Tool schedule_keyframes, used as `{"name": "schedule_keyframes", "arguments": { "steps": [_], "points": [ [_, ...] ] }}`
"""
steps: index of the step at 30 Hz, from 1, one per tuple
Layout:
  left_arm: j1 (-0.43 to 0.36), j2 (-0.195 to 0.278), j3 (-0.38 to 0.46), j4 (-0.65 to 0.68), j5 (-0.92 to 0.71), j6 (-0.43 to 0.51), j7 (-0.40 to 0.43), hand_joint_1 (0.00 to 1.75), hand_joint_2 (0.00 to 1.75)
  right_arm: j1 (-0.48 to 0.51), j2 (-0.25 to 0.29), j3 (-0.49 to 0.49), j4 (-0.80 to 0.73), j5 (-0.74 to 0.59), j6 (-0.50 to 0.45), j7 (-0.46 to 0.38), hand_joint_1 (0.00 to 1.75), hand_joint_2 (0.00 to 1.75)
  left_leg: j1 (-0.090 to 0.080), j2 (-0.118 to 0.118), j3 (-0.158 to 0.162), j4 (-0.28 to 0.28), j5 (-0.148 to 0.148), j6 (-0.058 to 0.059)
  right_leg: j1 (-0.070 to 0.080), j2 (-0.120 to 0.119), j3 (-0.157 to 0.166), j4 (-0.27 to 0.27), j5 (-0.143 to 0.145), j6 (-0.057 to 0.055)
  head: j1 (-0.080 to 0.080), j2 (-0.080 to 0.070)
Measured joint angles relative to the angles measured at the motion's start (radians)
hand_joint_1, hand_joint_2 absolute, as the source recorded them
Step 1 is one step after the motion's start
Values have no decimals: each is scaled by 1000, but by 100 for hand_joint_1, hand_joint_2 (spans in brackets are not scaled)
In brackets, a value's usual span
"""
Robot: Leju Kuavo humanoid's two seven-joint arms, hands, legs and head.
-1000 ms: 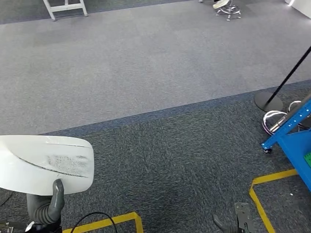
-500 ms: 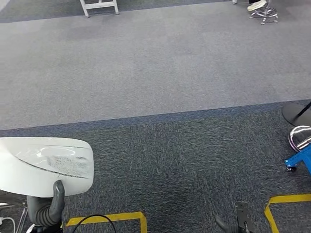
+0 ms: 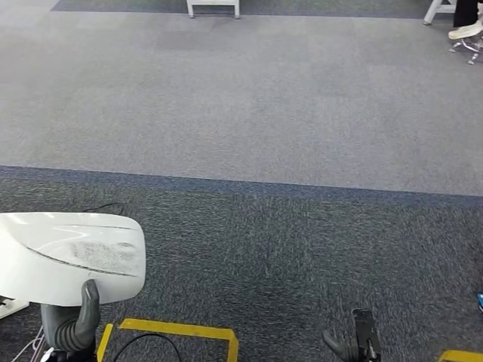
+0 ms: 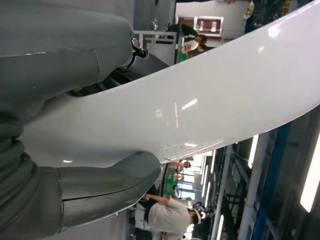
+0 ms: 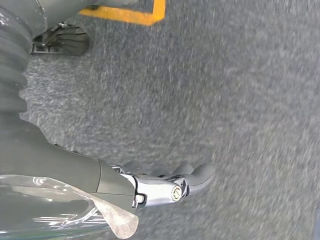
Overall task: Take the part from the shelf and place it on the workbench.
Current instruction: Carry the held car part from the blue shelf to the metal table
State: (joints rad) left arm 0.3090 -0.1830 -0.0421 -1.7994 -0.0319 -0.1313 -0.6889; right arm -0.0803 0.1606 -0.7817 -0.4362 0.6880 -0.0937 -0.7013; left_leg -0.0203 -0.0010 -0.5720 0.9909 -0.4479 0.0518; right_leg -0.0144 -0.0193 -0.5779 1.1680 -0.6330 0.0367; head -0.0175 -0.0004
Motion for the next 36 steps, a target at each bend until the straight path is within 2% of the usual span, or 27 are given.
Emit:
{"name": "schedule_keyframes", "arguments": {
  "steps": [1, 2, 3, 4, 5, 6, 7, 9, 11, 12, 13, 15, 17, 18, 19, 20, 22, 24, 26, 27, 29, 30, 31, 32, 33, 34, 36],
  "points": [
    [0, 1, -3, 0, 0, 3, 0, 175, 175, 2, -1, 1, 2, 1, 0, 0, 0, 175, 1, -12, 0, 0, 0, 1, 0, 12, -40, 65, -20, 2, 2, 0],
    [0, 2, -7, 0, -1, 6, 0, 175, 175, 4, -2, 1, 5, 1, 0, 0, 0, 175, 1, -25, 1, 0, -1, 2, -1, 16, -72, 110, -26, 4, 3, 0],
    [1, 4, -9, 0, -1, 9, 0, 175, 175, 5, -3, 2, 6, 1, 0, 0, 0, 175, 1, -39, 2, 1, -2, 1, -2, 18, -89, 119, -11, 7, 3, 0],
    [1, 5, -11, 0, -1, 12, 0, 175, 175, 5, -4, 2, 7, 1, 0, 0, 0, 175, 3, -53, 4, 3, -4, -2, -4, 20, -86, 90, 24, 10, 3, 0],
    [1, 6, -12, 0, -2, 15, 0, 175, 175, 4, -6, 2, 8, 1, 0, 0, 0, 175, 5, -66, 5, 8, -8, -6, -7, 27, -68, 31, 69, 13, 3, 0],
    [1, 7, -13, 0, -2, 16, 0, 175, 175, 2, -8, 3, 9, 1, 0, 1, 0, 175, 7, -77, 4, 15, -13, -12, -12, 49, -46, -29, 103, 18, 3, 0],
    [0, 8, -15, 0, -2, 18, 0, 175, 175, 1, -9, 4, 12, 1, 0, 0, 0, 175, 8, -89, 0, 26, -20, -19, -17, 75, -22, -82, 122, 19, 4, 0],
    [0, 10, -18, -1, -4, 22, 0, 175, 175, 2, -9, 7, 18, 1, 0, 1, 0, 175, 10, -110, -13, 41, -25, -30, -20, 107, -1, -122, 121, 11, 5, 0],
    [3, 12, -20, -2, -5, 28, 0, 175, 175, 5, -10, 10, 22, 0, -1, 2, 0, 175, 13, -127, -21, 45, -24, -36, -18, 90, 3, -125, 121, -6, 6, 0],
    [4, 14, -20, -2, -5, 31, 0, 175, 175, 4, -10, 11, 22, 0, -1, 1, 0, 175, 13, -117, -25, 52, -29, -40, -17, 79, 6, -126, 121, -12, 5, 0],
    [5, 16, -20, -3, -5, 32, 0, 175, 175, 3, -10, 12, 22, -1, -1, 1, 0, 175, 13, -95, -36, 77, -42, -44, -17, 67, 9, -128, 121, -18, 2, 0],
    [4, 17, -21, -5, -4, 33, 0, 175, 175, 2, -11, 12, 22, -4, -1, 0, 0, 175, 14, -35, -87, 185, -96, -54, -13, 40, 15, -130, 118, -28, -3, 0],
    [4, 19, -23, -5, -4, 34, 0, 175, 175, 6, -12, 12, 22, -5, -1, 0, 0, 175, 17, -12, -150, 309, -142, -58, -7, 8, 18, -130, 112, -34, -4, 0],
    [5, 20, -25, -5, -4, 34, 0, 175, 175, 7, -12, 12, 23, -5, -1, 0, 0, 175, 18, -10, -164, 332, -141, -57, -6, -7, 20, -130, 110, -35, -4, 0],
    [6, 21, -26, -5, -4, 34, 0, 175, 175, 7, -12, 13, 23, -6, -1, 0, 0, 175, 17, -8, -158, 317, -121, -54, -4, -21, 24, -130, 107, -35, -4, 0],
    [6, 22, -28, -5, -4, 35, 0, 175, 175, 6, -12, 14, 23, -6, -2, 0, 0, 175, 15, -1, -131, 263, -85, -48, -3, -35, 28, -131, 104, -35, -4, 0],
    [5, 23, -33, -8, -4, 38, 0, 175, 175, 2, -12, 17, 23, -8, -2, 0, 0, 175, 1, 46, -61, 123, -26, -31, 0, -58, 39, -133, 97, -31, -4, 0],
    [3, 23, -36, -13, -4, 40, 0, 175, 175, 0, -12, 19, 24, -9, -2, 0, 0, 175, -13, 81, -28, 52, -17, -17, 2, -81, 45, -137, 91, -24, -5, 0],
    [5, 25, -37, -17, -5, 41, 0, 175, 175, -3, -11, 20, 25, -10, -2, 0, 0, 175, -16, 65, -24, 37, -21, -9, 3, -105, 54, -144, 87, -13, -7, 0],
    [8, 25, -37, -19, -5, 41, 0, 175, 175, -5, -11, 21, 26, -11, -2, 0, 0, 175, -14, 52, -18, 28, -17, -6, 2, -100, 57, -142, 82, -8, -6, 0],
    [7, 26, -39, -23, -4, 41, 0, 175, 175, -9, -11, 22, 26, -12, -2, 0, 0, 175, -5, 28, -3, 11, -10, 0, 1, -49, 38, -89, 49, -1, -2, 0],
    [6, 27, -40, -24, -4, 41, 0, 175, 175, -8, -11, 22, 27, -13, -2, 0, 0, 175, -1, 17, 0, 8, -9, 2, 0, -15, 8, -31, 22, 1, 1, 0],
    [5, 28, -41, -24, -4, 41, 0, 175, 175, -6, -11, 22, 27, -13, -2, 0, 0, 175, 0, 4, 0, 9, -9, 4, -1, 5, -30, 37, -4, 3, 2, 0],
    [6, 28, -42, -24, -4, 41, 0, 175, 175, -3, -11, 22, 28, -14, -2, 0, 0, 175, 1, -11, 1, 9, -10, 5, -1, 14, -67, 95, -19, 5, 4, 0],
    [7, 29, -43, -24, -4, 41, 0, 175, 175, 0, -11, 22, 29, -14, -2, 1, 0, 175, 1, -25, 2, 10, -12, 5, -2, 17, -92, 124, -16, 7, 4, 0],
    [7, 30, -43, -24, -4, 41, 0, 175, 175, 1, -12, 21, 29, -14, -2, 1, 0, 175, 2, -40, 4, 12, -14, 3, -2, 18, -99, 114, 9, 8, 4, 0],
    [8, 31, -44, -24, -4, 41, 0, 175, 175, 1, -14, 21, 30, -15, -2, 1, 0, 175, 4, -66, 9, 18, -22, -4, -7, 36, -62, -2, 92, 11, 4, 0]
  ]
}}
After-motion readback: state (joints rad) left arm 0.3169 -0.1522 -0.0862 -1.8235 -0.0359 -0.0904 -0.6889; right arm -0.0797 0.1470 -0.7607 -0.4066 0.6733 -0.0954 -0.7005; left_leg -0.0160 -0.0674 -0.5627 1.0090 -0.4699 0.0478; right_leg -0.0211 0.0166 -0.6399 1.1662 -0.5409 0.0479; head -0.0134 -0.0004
